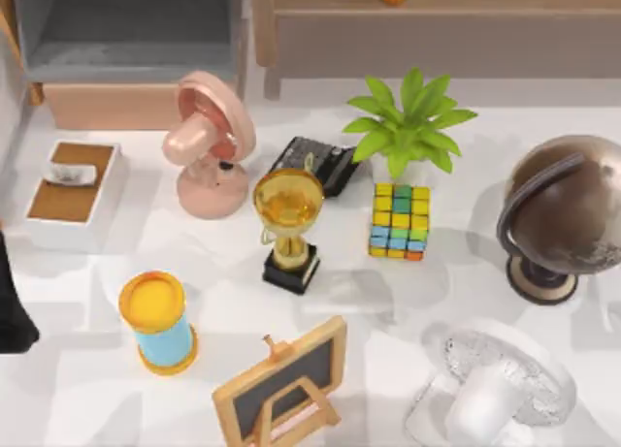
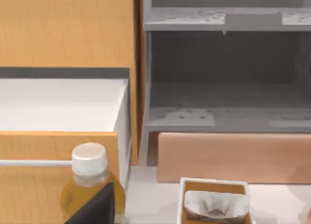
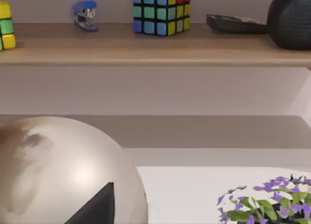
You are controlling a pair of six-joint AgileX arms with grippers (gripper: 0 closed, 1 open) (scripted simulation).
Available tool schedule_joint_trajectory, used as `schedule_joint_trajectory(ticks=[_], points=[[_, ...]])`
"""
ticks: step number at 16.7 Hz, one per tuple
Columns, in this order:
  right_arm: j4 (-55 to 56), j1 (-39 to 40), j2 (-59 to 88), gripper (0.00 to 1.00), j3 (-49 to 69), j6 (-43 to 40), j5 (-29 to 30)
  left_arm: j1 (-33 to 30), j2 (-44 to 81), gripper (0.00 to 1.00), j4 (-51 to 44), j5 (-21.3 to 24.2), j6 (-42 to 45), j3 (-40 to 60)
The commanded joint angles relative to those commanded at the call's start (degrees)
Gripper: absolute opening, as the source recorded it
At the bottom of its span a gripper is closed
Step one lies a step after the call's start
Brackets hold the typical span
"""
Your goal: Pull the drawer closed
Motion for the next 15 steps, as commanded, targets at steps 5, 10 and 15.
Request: schedule_joint_trajectory(ticks=[5,10,15], points=[[0.0,0.0,0.0,1.00,0.0,0.0,0.0,-2.2,4.1,1.00,2.3,-2.4,0.2,2.8],[0.0,0.0,0.0,1.00,0.0,0.0,0.0,-9.9,20.6,1.00,9.7,-9.9,0.5,11.7],[0.0,0.0,0.0,1.00,0.0,0.0,0.0,-17.5,37.6,1.00,17.2,-17.3,0.6,20.7]])
